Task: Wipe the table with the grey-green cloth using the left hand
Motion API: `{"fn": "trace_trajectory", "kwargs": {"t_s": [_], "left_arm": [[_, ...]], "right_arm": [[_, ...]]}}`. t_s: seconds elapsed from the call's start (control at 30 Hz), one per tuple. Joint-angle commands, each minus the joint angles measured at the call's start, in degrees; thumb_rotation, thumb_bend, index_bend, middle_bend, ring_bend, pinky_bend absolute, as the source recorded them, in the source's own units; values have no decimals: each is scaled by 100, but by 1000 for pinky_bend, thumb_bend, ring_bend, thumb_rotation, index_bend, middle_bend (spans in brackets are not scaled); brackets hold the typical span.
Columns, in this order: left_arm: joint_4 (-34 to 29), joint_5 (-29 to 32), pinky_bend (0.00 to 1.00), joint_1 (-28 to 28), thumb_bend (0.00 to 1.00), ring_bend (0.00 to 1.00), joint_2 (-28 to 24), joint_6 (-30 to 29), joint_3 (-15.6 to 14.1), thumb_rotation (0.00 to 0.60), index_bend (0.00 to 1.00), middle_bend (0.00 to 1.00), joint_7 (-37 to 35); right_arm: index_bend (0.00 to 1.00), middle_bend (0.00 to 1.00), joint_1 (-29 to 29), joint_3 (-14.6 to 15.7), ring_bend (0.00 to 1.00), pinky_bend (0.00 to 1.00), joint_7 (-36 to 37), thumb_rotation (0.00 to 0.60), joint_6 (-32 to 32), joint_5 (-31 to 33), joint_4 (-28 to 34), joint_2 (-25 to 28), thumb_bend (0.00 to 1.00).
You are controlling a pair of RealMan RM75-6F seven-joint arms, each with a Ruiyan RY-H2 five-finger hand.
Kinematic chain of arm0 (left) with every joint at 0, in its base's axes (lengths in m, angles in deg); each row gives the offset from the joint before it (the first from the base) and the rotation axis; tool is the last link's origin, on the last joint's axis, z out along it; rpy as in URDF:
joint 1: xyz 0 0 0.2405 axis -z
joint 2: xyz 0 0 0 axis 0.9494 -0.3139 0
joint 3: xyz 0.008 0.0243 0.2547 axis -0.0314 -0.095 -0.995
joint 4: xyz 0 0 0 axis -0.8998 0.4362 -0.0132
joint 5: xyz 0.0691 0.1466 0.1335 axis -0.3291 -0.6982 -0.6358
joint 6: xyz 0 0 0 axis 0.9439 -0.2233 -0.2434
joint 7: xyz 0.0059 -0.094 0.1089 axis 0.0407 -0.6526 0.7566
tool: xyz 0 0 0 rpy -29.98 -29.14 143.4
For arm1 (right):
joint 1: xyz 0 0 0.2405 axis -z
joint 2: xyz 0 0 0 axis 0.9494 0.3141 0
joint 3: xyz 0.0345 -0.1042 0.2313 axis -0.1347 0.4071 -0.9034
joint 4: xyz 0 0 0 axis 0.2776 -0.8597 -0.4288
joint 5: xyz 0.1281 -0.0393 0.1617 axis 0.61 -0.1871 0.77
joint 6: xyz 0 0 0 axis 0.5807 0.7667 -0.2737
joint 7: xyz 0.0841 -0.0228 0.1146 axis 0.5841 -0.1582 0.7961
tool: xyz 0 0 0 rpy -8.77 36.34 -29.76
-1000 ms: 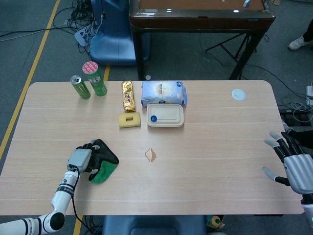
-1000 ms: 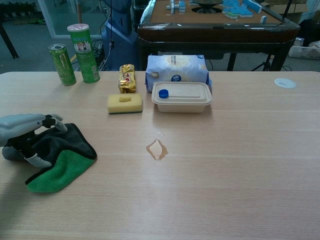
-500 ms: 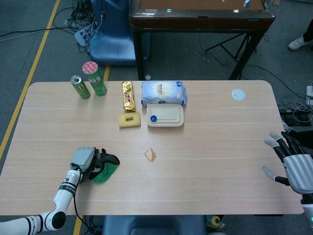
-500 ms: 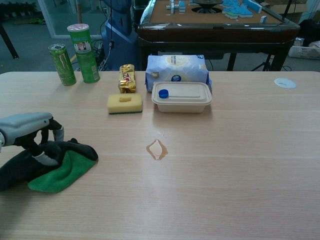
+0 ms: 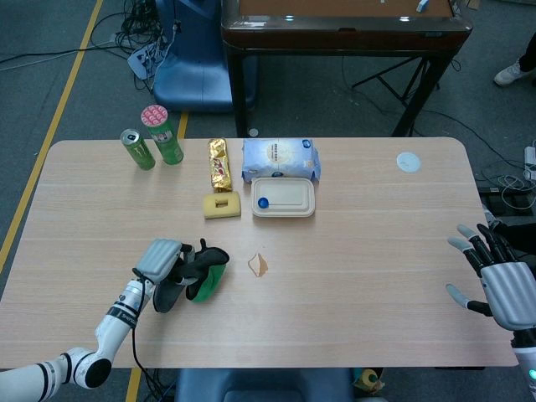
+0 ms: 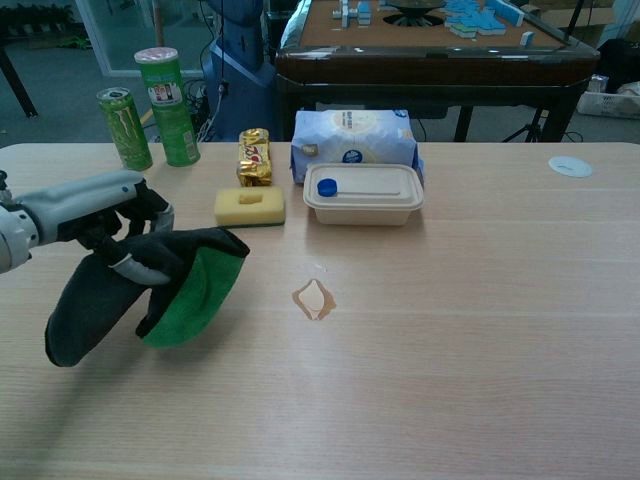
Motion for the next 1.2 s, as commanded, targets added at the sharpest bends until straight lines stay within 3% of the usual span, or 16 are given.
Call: {"fn": "trace_trajectory", "kwargs": {"t_s": [0.03, 0.27, 0.5, 1.2], "left_arm": [[12, -306, 944, 271, 150, 665, 42, 110, 129, 600, 628, 650, -287], [466, -521, 944, 726, 150, 662, 454, 410, 202, 600, 617, 650, -539], [1020, -709, 945, 1140, 150, 654, 981, 582, 153, 600, 620, 650, -316], [2691, 275, 944, 1881, 149, 646, 2477, 962, 217, 600, 594, 659, 2247]], "right_arm": [[215, 137, -14, -6, 29, 100, -43, 600, -22, 4, 38, 8, 302], [214, 137, -41, -25, 29, 100, -137, 600, -67, 33, 125, 40, 302], [214, 137, -97, -44, 29, 100, -178, 600, -164, 73, 163, 52, 302], [215, 137, -122, -55, 29, 100, 43, 600, -188, 111, 6, 52, 302]]}}
